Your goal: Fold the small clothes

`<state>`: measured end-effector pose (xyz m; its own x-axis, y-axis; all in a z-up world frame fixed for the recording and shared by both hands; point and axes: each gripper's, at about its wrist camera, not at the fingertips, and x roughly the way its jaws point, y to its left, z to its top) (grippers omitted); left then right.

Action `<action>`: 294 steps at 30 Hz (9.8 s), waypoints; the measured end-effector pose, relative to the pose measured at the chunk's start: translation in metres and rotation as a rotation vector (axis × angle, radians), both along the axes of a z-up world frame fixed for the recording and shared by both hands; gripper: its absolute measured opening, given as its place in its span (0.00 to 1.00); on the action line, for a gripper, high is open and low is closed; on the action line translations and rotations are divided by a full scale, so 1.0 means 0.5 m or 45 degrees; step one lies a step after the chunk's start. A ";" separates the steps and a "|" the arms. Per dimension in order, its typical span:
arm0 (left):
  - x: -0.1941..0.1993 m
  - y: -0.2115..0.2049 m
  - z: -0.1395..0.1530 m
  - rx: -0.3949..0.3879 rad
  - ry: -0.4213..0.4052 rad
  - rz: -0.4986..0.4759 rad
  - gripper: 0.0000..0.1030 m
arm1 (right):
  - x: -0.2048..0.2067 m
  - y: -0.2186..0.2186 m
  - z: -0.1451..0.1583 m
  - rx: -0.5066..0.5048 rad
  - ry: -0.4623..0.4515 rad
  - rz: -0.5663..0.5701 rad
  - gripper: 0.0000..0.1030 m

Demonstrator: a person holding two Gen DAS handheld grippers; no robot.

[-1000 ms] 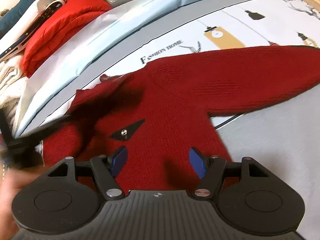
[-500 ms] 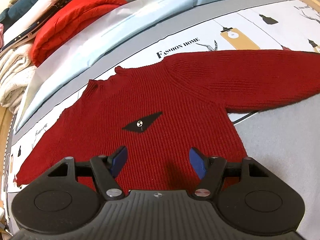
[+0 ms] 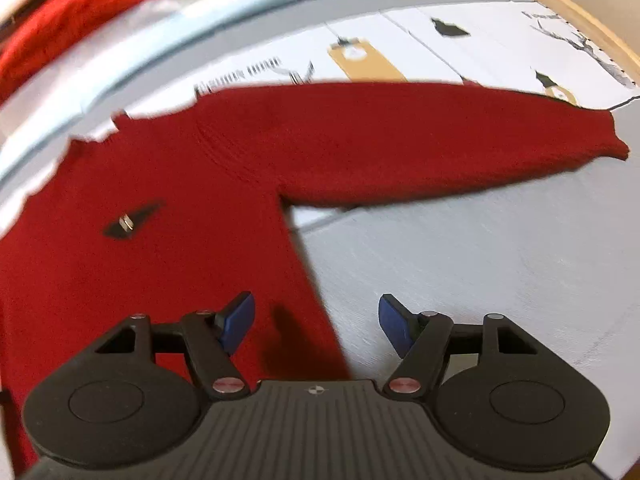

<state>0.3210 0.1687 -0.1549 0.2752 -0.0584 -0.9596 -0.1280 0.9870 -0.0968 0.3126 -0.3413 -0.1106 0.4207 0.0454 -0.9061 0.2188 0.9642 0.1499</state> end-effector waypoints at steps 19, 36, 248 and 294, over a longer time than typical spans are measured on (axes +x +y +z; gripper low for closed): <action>-0.044 -0.161 0.011 0.067 0.009 -0.366 0.25 | -0.054 0.015 -0.066 -0.037 0.097 0.213 0.40; 0.025 -0.347 0.091 0.201 -0.283 -0.270 0.45 | 0.001 -0.190 0.021 0.192 -0.104 -0.402 0.64; 0.010 -0.394 0.180 0.075 -0.840 -0.645 0.15 | 0.136 0.211 -0.029 0.308 -0.071 -0.050 0.50; 0.158 -0.027 0.092 -0.275 -0.290 0.505 0.27 | 0.142 0.240 -0.068 0.485 -0.239 -0.336 0.10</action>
